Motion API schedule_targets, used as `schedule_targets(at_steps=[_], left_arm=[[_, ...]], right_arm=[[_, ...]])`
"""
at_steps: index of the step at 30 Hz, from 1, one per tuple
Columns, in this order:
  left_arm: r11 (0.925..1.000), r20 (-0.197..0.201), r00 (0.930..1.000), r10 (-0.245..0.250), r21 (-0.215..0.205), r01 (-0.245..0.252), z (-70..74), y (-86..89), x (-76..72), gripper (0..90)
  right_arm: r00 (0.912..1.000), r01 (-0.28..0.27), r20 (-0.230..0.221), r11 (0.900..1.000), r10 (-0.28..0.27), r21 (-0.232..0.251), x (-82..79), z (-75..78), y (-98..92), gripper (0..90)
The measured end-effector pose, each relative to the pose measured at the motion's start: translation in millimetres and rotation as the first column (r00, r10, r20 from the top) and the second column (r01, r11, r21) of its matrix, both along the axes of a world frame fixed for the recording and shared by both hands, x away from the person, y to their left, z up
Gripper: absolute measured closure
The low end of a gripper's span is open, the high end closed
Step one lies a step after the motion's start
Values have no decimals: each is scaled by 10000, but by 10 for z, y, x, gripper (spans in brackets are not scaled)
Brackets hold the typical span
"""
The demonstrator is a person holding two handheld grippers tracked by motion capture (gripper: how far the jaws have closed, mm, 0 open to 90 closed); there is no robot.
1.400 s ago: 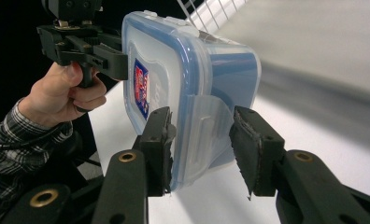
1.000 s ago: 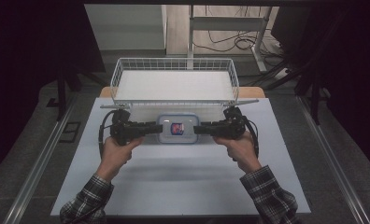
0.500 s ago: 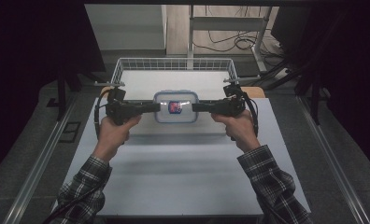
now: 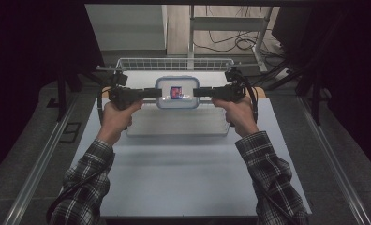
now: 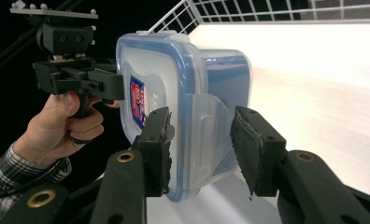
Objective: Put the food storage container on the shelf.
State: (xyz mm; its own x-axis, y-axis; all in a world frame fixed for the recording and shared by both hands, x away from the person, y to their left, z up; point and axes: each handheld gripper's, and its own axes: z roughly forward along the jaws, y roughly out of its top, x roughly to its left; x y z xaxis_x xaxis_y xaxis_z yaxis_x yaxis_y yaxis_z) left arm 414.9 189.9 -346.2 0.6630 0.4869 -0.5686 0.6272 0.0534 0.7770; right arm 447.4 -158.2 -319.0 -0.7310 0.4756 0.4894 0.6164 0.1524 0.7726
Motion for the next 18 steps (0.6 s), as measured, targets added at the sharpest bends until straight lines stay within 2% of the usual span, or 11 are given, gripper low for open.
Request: schedule_targets(at_steps=[8,18], left_arm=[[9999,37,9999,100,-61,-100,71,37,175,579],[9986,-237,9992,324,-419,-333,-19,66,298,579]], right_arm=[[9995,310,33,9993,-311,220,165,62,41,569],[9987,482,-194,9984,-476,287,293,3,81,565]])
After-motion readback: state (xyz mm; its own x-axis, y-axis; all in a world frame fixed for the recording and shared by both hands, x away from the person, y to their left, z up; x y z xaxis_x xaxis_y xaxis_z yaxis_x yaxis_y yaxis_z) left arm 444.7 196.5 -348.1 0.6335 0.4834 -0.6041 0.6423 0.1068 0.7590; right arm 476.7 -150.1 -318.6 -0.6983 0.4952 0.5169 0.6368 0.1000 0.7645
